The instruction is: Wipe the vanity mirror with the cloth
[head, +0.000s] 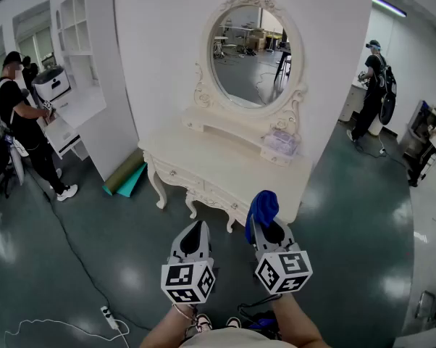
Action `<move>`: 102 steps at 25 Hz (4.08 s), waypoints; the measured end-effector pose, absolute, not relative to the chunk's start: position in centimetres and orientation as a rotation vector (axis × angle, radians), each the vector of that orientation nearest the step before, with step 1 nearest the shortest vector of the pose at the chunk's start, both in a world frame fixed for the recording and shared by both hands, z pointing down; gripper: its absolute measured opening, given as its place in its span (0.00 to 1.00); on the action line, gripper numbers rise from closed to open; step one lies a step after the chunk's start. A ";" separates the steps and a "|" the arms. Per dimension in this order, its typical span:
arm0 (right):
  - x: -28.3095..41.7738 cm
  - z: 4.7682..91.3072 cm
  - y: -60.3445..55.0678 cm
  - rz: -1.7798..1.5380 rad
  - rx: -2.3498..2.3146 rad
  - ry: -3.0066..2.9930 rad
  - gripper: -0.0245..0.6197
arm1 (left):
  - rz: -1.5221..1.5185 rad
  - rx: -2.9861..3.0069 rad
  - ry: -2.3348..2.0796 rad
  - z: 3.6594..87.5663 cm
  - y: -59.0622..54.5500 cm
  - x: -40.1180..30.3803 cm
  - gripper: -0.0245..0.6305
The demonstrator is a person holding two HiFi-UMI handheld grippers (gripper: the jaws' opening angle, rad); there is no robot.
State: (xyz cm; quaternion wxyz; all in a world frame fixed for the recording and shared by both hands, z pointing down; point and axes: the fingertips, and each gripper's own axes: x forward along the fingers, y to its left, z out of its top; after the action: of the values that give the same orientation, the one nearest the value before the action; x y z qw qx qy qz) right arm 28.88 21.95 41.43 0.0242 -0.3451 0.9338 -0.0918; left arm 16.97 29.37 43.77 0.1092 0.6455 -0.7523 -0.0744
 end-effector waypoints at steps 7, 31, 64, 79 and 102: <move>27.5 41.3 22.0 -0.275 -1.065 2.887 0.14 | -0.231 1.892 -2.234 43.4 29.7 15.4 0.04; 22.2 44.0 16.4 -0.424 -1.235 2.706 0.14 | -0.180 1.863 -2.191 46.5 27.3 5.7 0.04; 11.9 43.5 -19.9 -0.407 -1.322 2.689 0.14 | -0.140 1.934 -2.173 45.9 -9.0 -6.5 0.04; 12.7 42.9 -25.1 -0.373 -1.676 2.497 0.14 | -0.099 2.262 -1.842 44.8 -22.0 -6.5 0.04; 3.1 35.4 -33.3 -0.041 -1.673 2.759 0.14 | -0.180 2.405 -1.782 39.5 -32.3 -12.0 0.04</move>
State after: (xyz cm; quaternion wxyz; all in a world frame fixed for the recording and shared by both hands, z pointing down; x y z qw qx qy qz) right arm 3.08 -33.33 35.42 -0.0429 -0.5180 0.8542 -0.0127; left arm -11.96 -32.26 39.48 0.0714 0.7999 -0.5929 -0.0599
